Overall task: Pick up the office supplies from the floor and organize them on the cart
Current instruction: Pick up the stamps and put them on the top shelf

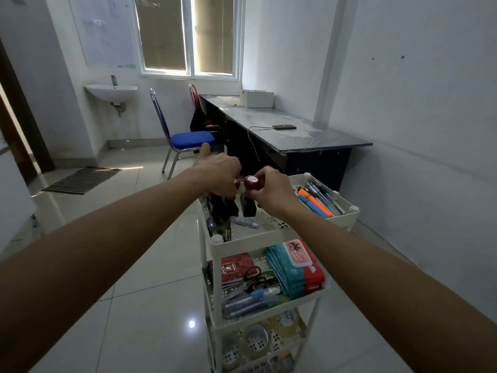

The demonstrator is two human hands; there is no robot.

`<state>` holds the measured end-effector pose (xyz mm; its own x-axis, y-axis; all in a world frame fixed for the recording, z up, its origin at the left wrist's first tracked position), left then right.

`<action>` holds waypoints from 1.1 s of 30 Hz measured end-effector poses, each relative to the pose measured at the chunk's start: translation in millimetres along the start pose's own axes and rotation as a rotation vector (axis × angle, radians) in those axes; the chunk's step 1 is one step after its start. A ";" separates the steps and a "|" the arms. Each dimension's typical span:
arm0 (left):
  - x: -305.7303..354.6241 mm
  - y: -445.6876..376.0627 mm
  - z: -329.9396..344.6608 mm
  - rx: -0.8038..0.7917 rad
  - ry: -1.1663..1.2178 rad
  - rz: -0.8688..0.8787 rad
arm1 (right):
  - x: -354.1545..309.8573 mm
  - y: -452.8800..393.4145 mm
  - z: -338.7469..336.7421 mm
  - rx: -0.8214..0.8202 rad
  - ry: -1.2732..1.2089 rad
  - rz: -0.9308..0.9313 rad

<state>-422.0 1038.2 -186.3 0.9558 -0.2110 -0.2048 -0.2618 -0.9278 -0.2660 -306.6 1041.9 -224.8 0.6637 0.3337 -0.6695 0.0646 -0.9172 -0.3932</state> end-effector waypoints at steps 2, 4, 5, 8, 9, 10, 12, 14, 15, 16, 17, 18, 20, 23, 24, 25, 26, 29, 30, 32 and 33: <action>0.1 1.1 2.4 -0.003 -0.003 -0.003 | 0.1 0.1 0.2 0.002 -0.004 0.005; -1.8 1.1 2.7 -0.002 -0.012 -0.002 | -0.9 0.0 0.7 0.000 -0.015 0.010; -2.8 1.2 2.6 -0.003 -0.020 0.002 | -1.5 -0.5 1.5 -0.003 -0.022 0.012; -4.5 1.2 2.4 -0.010 -0.033 0.007 | -4.7 -1.1 5.5 -0.014 -0.036 0.010; -4.7 0.9 2.6 -0.017 -0.033 0.009 | -5.8 -1.1 7.5 -0.021 -0.040 0.007; -5.2 0.4 2.8 -0.027 -0.020 0.011 | -6.8 -1.0 9.5 -0.027 -0.041 0.002; -8.7 -1.2 4.1 -0.075 0.056 -0.002 | -8.5 -0.4 12.5 -0.034 -0.036 -0.007; -13.2 -1.3 4.4 -0.141 0.129 -0.018 | -8.7 -0.1 13.9 -0.038 -0.048 0.003; -15.2 -0.8 5.0 -0.173 0.144 -0.020 | -7.8 -0.3 14.6 -0.043 -0.060 0.015; -16.8 -0.5 5.8 -0.200 0.148 -0.020 | -6.2 -0.7 15.6 -0.052 -0.076 0.030; -18.4 0.0 7.2 -0.218 0.144 -0.018 | -4.5 -1.0 16.6 -0.064 -0.094 0.049; -20.2 0.5 8.8 -0.230 0.136 -0.019 | -2.7 -1.1 17.4 -0.076 -0.117 0.067; -24.5 1.8 12.1 -0.240 0.126 -0.035 | 1.4 -1.5 18.7 -0.097 -0.166 0.097; -27.3 3.6 15.8 -0.247 0.138 -0.059 | 3.6 0.6 19.2 -0.130 -0.224 0.122; -27.2 3.5 17.0 -0.247 0.143 -0.061 | 3.9 1.1 19.0 -0.138 -0.222 0.116; -26.5 4.0 17.5 -0.247 0.148 -0.061 | 3.9 1.5 18.3 -0.143 -0.210 0.107; -25.5 4.4 17.7 -0.244 0.156 -0.060 | 3.9 1.8 17.0 -0.141 -0.199 0.095; -23.3 3.4 17.8 -0.223 0.206 -0.052 | 5.4 3.4 7.8 -0.095 -0.196 0.074; -21.1 3.7 15.8 -0.212 0.234 -0.050 | 7.5 4.8 3.3 -0.076 -0.196 0.076; -15.4 4.4 7.3 -0.180 0.287 -0.052 | 11.7 9.0 -8.6 -0.036 -0.181 0.069; -11.6 4.5 1.3 -0.154 0.311 -0.050 | 14.3 11.9 -16.0 -0.013 -0.167 0.060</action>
<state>-434.5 1036.8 -186.3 0.9682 -0.2260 0.1075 -0.2132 -0.9698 -0.1187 -284.4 1032.2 -229.0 0.5333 0.3084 -0.7877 0.0389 -0.9391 -0.3414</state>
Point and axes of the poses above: each hand's wrist, its own y-axis away from the middle knuckle, its own z-axis out of the palm, x = y × z, the point moved 8 cm from there along -y, towards the middle knuckle, and after that the axes turned 7 degrees about x, right-handed, at the moved point
